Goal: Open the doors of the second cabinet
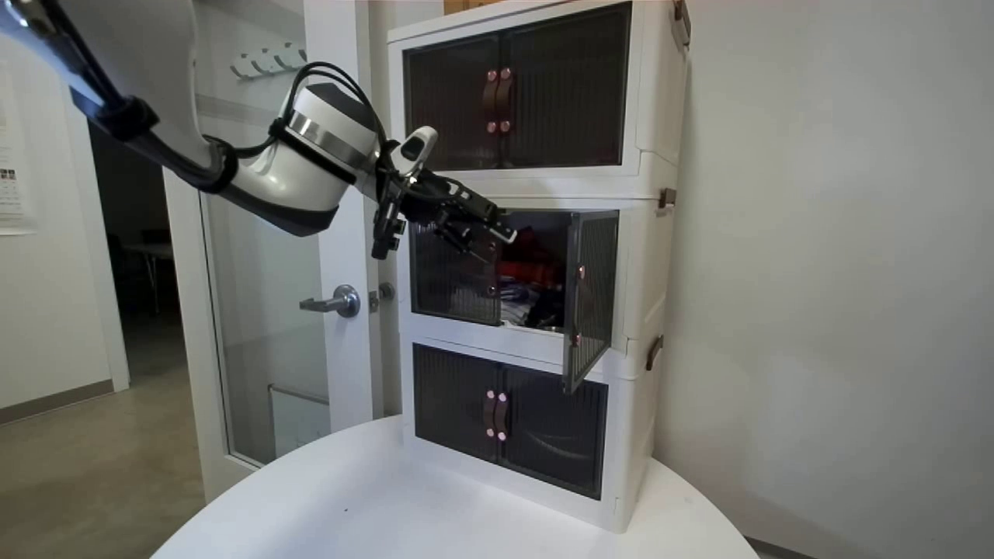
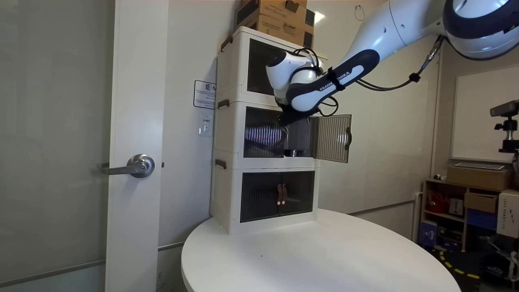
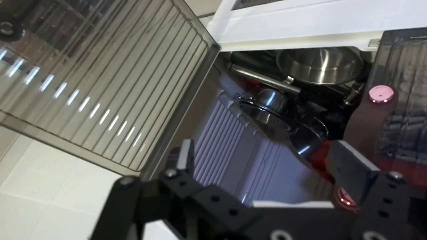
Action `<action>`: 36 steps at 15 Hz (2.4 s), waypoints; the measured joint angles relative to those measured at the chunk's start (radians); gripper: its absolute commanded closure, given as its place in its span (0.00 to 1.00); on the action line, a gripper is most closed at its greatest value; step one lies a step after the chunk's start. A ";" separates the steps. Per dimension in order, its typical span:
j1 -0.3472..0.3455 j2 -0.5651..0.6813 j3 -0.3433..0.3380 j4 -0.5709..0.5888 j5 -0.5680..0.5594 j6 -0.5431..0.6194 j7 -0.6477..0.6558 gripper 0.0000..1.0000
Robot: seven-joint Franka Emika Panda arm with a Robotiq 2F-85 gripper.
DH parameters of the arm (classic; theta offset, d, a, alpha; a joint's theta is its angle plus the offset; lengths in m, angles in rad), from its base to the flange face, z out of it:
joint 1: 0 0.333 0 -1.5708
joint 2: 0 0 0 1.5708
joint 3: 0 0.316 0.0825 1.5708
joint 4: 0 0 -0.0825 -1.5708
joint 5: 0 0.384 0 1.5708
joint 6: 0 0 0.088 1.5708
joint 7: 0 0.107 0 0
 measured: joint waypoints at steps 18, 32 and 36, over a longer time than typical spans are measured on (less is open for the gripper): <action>0.023 0.101 -0.057 0.132 0.094 0.035 -0.160 0.00; 0.068 0.092 -0.079 0.097 0.106 -0.117 -0.022 0.00; 0.073 0.038 -0.061 0.014 0.111 -0.134 0.005 0.00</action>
